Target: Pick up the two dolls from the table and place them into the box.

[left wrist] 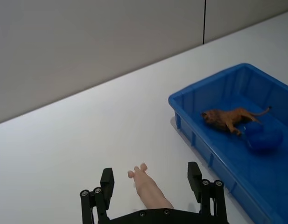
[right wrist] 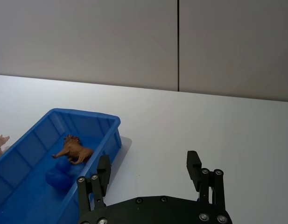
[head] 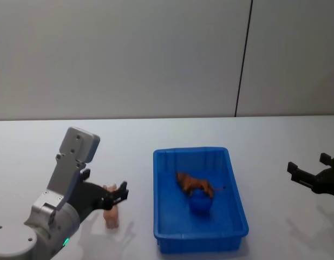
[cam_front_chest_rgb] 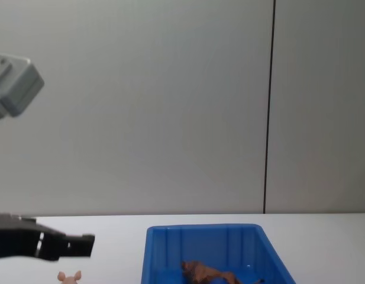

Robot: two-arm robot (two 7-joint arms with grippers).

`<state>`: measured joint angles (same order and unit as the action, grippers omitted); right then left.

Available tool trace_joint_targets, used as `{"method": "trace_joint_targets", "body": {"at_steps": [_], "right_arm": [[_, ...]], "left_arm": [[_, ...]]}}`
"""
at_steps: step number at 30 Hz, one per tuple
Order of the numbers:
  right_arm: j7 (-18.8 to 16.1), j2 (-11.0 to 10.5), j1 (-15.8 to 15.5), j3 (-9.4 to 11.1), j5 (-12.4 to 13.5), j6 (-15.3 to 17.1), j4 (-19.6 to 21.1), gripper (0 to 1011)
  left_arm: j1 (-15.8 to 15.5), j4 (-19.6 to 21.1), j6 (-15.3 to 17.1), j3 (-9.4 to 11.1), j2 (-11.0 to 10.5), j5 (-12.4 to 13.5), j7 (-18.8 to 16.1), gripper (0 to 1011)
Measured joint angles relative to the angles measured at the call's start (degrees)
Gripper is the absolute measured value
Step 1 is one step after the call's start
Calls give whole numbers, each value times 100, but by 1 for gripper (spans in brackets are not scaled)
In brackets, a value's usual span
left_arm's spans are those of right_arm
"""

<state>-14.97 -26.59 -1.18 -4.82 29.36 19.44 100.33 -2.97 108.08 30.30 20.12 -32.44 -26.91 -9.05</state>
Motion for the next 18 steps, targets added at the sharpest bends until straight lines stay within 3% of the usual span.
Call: {"method": "trace_joint_targets", "body": {"at_steps": [7, 18], "right_arm": [[4, -3, -5, 5, 4, -5, 5, 1003], [9, -8, -10, 9, 10, -10, 8, 1003]], "left_arm": [[-20, -72, 502, -11, 16, -177, 236, 1001], [-144, -369, 843, 5, 164, -212, 437, 1001]]}}
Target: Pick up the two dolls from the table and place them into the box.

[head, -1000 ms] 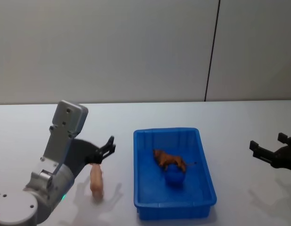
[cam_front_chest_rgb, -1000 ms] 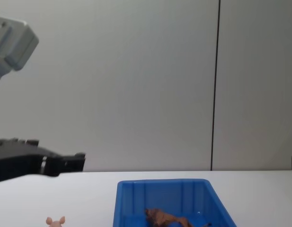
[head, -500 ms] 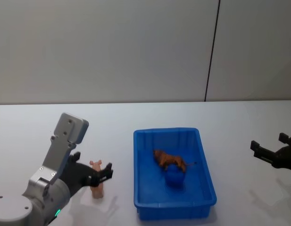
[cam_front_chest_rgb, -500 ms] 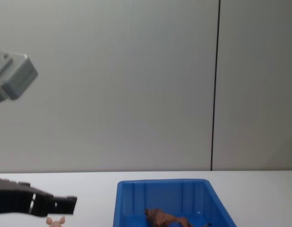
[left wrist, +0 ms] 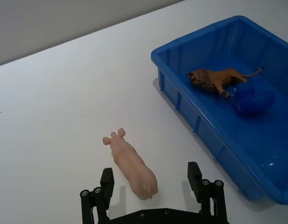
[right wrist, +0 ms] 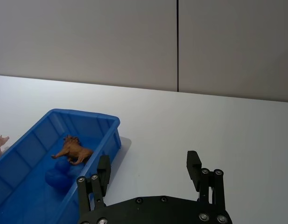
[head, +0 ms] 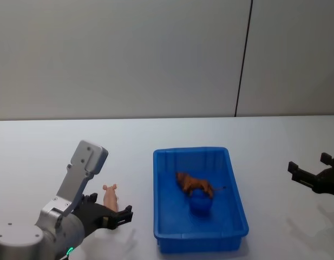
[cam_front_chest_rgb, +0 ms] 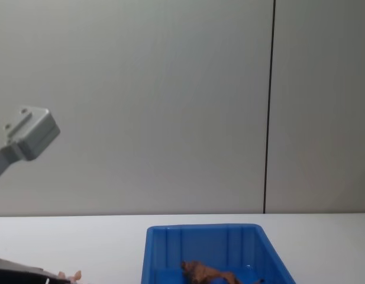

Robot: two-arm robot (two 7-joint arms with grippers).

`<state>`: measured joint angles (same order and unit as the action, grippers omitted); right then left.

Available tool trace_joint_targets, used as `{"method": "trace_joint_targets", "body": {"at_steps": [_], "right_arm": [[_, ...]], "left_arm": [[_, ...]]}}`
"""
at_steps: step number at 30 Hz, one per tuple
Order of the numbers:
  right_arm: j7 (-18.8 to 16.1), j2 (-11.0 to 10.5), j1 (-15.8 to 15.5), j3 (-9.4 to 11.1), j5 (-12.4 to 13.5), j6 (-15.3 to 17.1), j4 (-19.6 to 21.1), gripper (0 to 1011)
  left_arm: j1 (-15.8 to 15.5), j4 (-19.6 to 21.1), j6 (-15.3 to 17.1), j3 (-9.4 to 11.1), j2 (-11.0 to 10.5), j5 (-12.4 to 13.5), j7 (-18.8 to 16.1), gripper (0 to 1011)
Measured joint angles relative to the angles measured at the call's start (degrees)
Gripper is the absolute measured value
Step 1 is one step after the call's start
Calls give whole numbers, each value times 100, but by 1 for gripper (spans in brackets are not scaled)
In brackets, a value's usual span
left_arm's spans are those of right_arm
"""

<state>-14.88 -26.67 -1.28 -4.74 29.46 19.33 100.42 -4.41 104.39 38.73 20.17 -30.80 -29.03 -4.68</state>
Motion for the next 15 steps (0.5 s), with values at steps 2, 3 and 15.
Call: {"method": "trace_joint_targets", "body": {"at_steps": [2, 3, 15], "right_arm": [[0, 0, -1, 0, 1, 0, 0, 1002], [0, 0, -1, 0, 1, 0, 0, 1003], [0, -1, -3, 0, 1, 0, 0, 1003]], "left_arm": [[-25, -72, 43, 5, 34, 3, 21, 1001], [-33, -95, 50, 6, 44, 5, 24, 1001], [-169, -522, 114, 28, 239, 79, 52, 1001]]}}
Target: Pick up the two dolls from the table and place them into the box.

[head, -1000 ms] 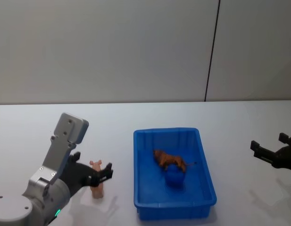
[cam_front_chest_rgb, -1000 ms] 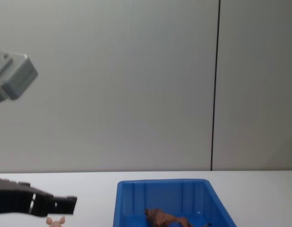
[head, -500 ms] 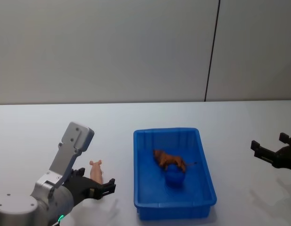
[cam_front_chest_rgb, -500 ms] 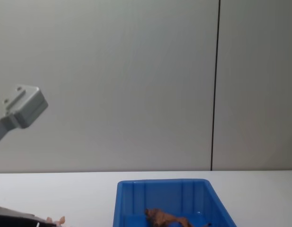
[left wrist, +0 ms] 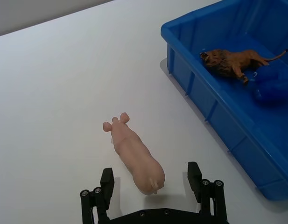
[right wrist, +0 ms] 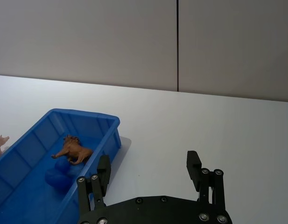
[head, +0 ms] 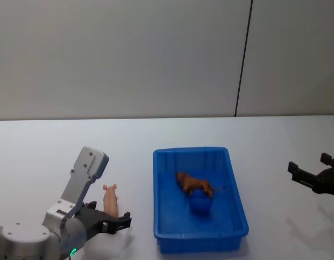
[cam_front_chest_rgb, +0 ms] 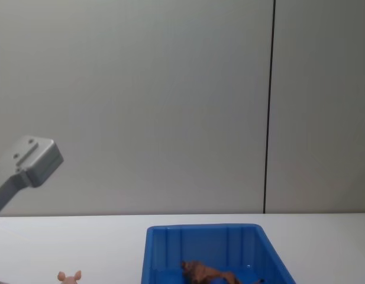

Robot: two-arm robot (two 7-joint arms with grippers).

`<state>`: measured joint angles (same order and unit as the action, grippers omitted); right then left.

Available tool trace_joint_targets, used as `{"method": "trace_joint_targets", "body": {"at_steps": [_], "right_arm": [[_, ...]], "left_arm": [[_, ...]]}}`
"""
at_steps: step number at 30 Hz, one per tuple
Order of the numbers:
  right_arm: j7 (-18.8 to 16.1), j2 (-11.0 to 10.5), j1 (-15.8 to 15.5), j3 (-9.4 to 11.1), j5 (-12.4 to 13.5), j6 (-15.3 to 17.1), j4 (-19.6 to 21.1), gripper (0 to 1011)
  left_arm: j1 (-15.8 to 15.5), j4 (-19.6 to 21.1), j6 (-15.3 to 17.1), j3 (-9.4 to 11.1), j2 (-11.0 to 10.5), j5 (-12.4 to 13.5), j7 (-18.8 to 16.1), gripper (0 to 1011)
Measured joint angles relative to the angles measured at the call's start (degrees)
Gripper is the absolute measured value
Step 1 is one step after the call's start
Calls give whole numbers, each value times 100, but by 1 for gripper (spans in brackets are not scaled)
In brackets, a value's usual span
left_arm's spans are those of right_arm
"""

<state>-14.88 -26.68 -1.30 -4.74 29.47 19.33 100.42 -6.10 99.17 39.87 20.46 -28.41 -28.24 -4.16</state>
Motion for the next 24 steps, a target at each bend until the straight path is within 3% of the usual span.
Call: {"method": "trace_joint_targets", "body": {"at_steps": [24], "right_arm": [[0, 0, 0, 0, 0, 1, 0, 1003]], "left_arm": [[-387, -876, -183, 19, 420, 276, 6, 1001]]}}
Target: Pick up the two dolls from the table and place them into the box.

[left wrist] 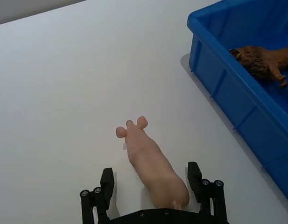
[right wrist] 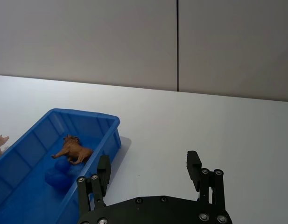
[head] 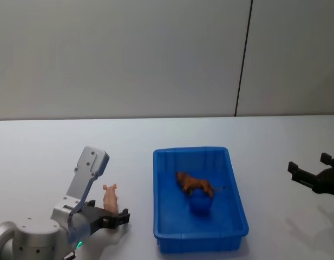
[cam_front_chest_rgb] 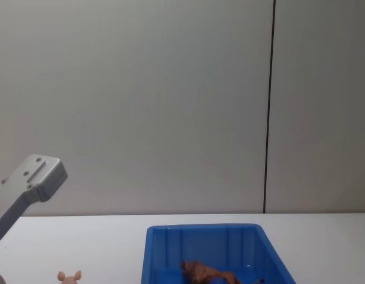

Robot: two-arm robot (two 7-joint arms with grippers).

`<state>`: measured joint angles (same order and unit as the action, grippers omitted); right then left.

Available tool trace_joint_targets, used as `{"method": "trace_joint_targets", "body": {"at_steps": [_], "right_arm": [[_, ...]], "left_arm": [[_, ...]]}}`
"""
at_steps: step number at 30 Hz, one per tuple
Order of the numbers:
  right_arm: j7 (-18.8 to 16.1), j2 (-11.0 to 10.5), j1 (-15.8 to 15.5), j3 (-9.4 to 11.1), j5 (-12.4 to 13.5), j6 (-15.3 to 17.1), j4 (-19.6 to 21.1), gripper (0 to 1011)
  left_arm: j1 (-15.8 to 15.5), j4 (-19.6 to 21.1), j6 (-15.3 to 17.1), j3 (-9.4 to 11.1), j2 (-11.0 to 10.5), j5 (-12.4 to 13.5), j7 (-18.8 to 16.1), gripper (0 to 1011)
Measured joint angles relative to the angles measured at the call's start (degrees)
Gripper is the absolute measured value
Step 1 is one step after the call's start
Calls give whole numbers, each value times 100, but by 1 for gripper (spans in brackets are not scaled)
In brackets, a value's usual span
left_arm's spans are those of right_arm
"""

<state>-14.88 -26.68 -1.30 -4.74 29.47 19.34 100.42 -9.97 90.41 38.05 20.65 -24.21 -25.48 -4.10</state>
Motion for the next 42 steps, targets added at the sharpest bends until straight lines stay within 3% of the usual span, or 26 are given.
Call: {"method": "trace_joint_targets", "body": {"at_steps": [4, 11, 15, 24, 25, 30, 42], "right_arm": [[0, 0, 0, 0, 0, 0, 0, 1003], [0, 0, 0, 0, 0, 0, 0, 1003], [0, 0, 0, 0, 0, 0, 0, 1003], [0, 0, 0, 0, 0, 0, 0, 1003], [0, 0, 0, 0, 0, 0, 0, 1003], [0, 0, 0, 0, 0, 0, 0, 1003], [0, 0, 0, 0, 0, 0, 0, 1003]], "left_arm": [[-28, -62, -8, -3, 27, 21, -10, 978], [-60, -130, -17, -6, 58, 44, -22, 806], [-71, -156, -20, -8, 70, 54, -27, 654], [-87, -194, -27, -12, 86, 67, -34, 534], [-88, -196, -30, -12, 87, 70, -33, 485], [-88, -195, -81, -22, 87, 75, -33, 466], [-43, -23, -533, -100, 35, 94, 2, 466]]}}
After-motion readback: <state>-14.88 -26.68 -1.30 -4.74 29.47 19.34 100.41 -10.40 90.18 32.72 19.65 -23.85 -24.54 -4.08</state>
